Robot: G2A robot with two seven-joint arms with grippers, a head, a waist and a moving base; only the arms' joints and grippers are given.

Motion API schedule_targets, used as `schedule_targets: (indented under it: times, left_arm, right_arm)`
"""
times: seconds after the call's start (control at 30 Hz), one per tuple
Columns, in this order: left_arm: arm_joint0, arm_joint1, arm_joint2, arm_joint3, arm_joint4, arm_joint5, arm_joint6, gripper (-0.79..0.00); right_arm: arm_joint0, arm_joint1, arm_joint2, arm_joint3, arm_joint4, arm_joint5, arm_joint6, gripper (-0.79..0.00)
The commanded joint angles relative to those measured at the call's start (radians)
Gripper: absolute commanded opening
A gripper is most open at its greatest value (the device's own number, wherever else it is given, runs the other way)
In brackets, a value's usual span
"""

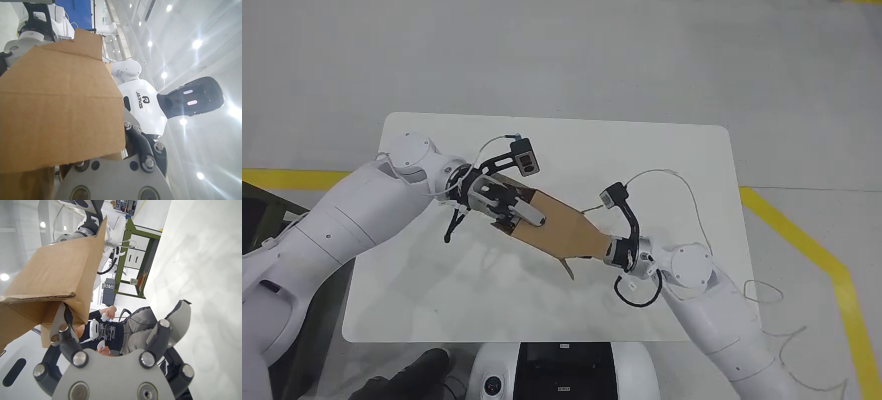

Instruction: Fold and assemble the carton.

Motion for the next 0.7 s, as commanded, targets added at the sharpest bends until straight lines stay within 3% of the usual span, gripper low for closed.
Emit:
schedule_targets:
  times: [0.0,0.4,0.67]
  left_arm:
    - [-0.001,0.000,0.002,0.008,-0.001,-0.002,0.000,-0.785]
    - [0.010,0.012,-0.014,0.038,-0.041,0.003,0.000,-0.785]
    - [0.028,0.019,-0.035,0.015,-0.078,0.003,0.000,-0.785]
  right_arm:
    - [-0.001,0.001,0.003,-0.004,0.006,-0.005,-0.002,0.000]
    - [-0.070,0.025,0.097,-0.075,0.050,-0.053,0.006,0.000]
    - [-0.062,0.025,0.081,-0.060,0.065,-0.055,0.013,0.000]
